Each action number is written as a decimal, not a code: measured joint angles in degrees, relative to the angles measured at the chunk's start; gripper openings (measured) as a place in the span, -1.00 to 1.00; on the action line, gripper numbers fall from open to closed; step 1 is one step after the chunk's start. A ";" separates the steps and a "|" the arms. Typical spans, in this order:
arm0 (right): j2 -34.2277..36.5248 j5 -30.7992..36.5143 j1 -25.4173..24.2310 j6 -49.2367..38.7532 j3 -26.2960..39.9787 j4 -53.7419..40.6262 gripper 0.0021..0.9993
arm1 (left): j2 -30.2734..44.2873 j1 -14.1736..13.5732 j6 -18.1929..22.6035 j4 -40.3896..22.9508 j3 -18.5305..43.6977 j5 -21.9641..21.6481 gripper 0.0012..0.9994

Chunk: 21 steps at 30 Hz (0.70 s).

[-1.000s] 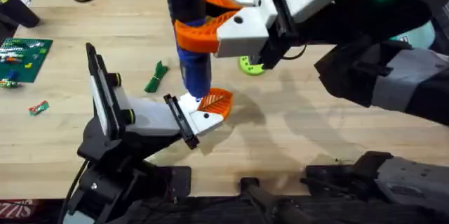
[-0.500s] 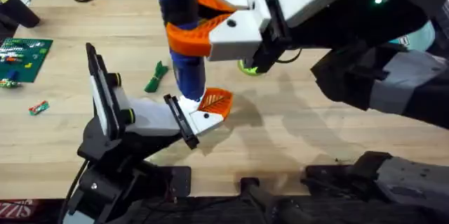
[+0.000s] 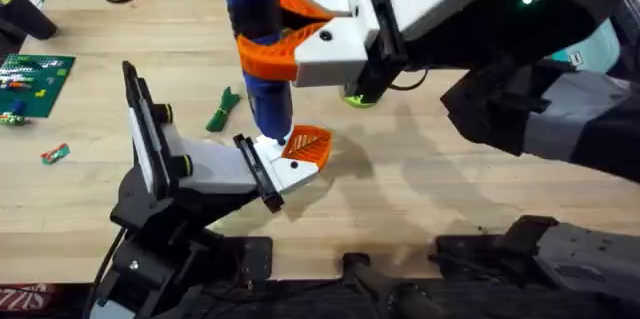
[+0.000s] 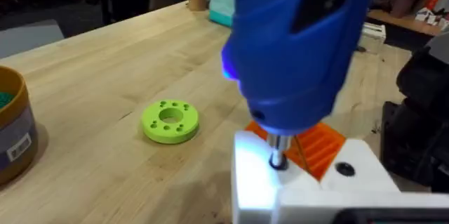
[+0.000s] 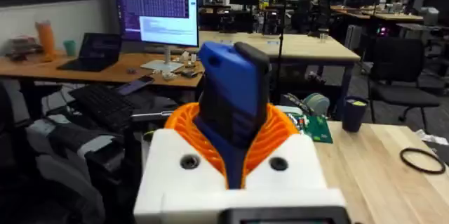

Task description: Pick up the gripper from the table and insert it into the empty holder that is missing its gripper. Then pick up a screw, insert it into the mounting hole, and use the screwdriver to tighten it. Finally, clean up the table by picking up the vegetable and placing it into the bucket.

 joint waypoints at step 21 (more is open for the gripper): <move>0.00 -0.01 -0.84 0.78 0.04 0.14 -0.88 | 0.00 0.00 0.00 0.00 0.00 0.00 -0.99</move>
